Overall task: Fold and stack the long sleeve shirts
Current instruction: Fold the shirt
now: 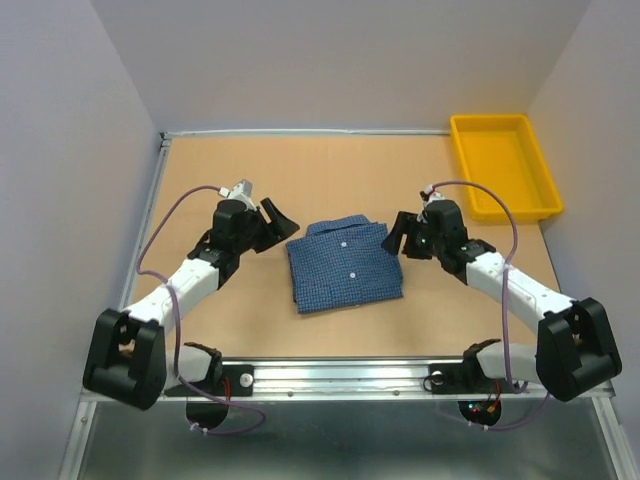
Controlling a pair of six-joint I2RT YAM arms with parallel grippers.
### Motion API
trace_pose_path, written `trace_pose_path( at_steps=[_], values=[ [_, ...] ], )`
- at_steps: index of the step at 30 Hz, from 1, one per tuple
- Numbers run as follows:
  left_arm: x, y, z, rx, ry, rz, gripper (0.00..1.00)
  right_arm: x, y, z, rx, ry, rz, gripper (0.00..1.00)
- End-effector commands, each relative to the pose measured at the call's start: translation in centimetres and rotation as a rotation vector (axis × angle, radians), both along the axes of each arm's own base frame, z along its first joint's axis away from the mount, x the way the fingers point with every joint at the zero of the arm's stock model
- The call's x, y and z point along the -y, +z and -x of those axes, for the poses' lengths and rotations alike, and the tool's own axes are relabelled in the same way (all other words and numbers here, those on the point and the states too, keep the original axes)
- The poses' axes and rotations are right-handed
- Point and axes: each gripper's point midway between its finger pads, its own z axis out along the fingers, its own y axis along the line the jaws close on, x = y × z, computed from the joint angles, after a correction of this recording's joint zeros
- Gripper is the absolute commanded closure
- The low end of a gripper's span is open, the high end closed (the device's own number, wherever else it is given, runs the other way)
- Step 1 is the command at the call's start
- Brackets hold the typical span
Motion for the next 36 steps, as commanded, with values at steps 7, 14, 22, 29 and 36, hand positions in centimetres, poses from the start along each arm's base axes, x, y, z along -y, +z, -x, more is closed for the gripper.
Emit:
trace_pose_path(
  at_steps=[7, 14, 22, 29, 36],
  values=[
    [1.1, -0.2, 5.3, -0.044, -0.077, 0.047, 0.22, 0.6, 0.2, -4.6, 0.009, -0.038, 0.119, 0.27],
    [2.7, -4.6, 8.9, -0.174, -0.118, 0.057, 0.23, 0.1, -3.3, -2.1, -0.116, -0.006, 0.084, 0.27],
    [3.5, -7.2, 9.9, -0.242, -0.141, 0.052, 0.29, -0.4, -5.1, -1.0, -0.171, 0.017, 0.061, 0.28],
    [3.7, -8.0, 10.0, -0.259, -0.155, 0.055, 0.32, -0.7, -6.5, -0.2, -0.218, 0.038, 0.056, 0.29],
    [3.9, -8.4, 10.2, -0.273, -0.166, 0.056, 0.44, -1.7, -5.1, 0.3, -0.201, 0.081, -0.009, 0.45]
  ],
)
